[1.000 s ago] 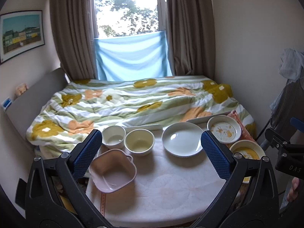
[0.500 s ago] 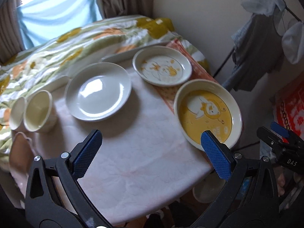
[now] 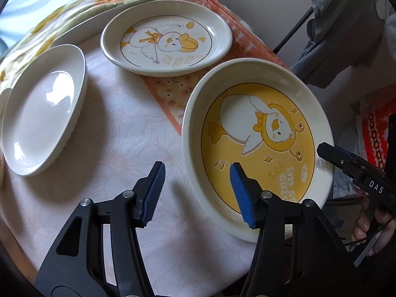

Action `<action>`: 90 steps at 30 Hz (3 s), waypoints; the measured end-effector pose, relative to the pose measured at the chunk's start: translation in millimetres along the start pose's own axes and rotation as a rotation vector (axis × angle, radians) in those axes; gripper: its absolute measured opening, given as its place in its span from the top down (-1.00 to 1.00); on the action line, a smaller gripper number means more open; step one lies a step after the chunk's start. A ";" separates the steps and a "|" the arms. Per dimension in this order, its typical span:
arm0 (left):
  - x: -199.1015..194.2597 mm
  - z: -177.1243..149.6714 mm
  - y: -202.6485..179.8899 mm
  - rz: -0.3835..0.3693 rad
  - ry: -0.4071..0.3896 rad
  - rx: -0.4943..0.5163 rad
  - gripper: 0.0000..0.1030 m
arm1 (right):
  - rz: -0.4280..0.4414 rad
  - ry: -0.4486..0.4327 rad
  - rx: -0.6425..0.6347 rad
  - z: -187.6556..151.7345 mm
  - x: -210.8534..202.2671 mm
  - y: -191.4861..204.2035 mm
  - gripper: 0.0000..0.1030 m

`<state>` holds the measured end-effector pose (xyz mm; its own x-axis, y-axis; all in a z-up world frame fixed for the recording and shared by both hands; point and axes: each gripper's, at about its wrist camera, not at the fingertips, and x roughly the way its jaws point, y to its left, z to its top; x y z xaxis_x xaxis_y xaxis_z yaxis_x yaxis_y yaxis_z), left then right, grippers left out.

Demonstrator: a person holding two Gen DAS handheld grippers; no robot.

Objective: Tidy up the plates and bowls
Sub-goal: 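Grasp the rim of the large yellow-printed plate with both grippers, then lift the yellow-printed plate with both grippers and carry it across the table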

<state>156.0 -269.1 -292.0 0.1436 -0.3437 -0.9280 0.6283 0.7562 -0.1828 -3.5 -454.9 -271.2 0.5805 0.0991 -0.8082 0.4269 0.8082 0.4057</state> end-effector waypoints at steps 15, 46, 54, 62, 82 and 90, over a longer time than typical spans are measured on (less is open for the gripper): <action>13.8 12.7 -2.6 0.023 0.020 0.025 0.69 | -0.027 0.063 -0.110 22.6 24.0 -0.2 0.80; -125.7 -98.6 105.9 0.212 -0.133 -0.263 0.69 | 0.114 0.104 -0.476 3.6 22.4 159.8 0.76; -147.5 -166.0 168.5 0.260 -0.124 -0.426 0.69 | 0.190 0.218 -0.590 -36.0 58.6 220.3 0.76; -129.9 -216.6 215.5 0.265 -0.094 -0.534 0.69 | 0.204 0.281 -0.642 -82.4 100.6 252.1 0.76; -112.7 -218.3 225.3 0.250 -0.112 -0.487 0.69 | 0.164 0.281 -0.612 -86.7 119.7 249.3 0.72; -112.4 -217.3 220.3 0.273 -0.115 -0.482 0.68 | 0.135 0.278 -0.610 -86.9 118.7 251.3 0.72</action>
<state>112.1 57.1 -298.5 0.3517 -0.1380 -0.9259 0.1404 0.9857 -0.0936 112.4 -189.5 -302.3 0.3672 0.3014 -0.8800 -0.1509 0.9528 0.2634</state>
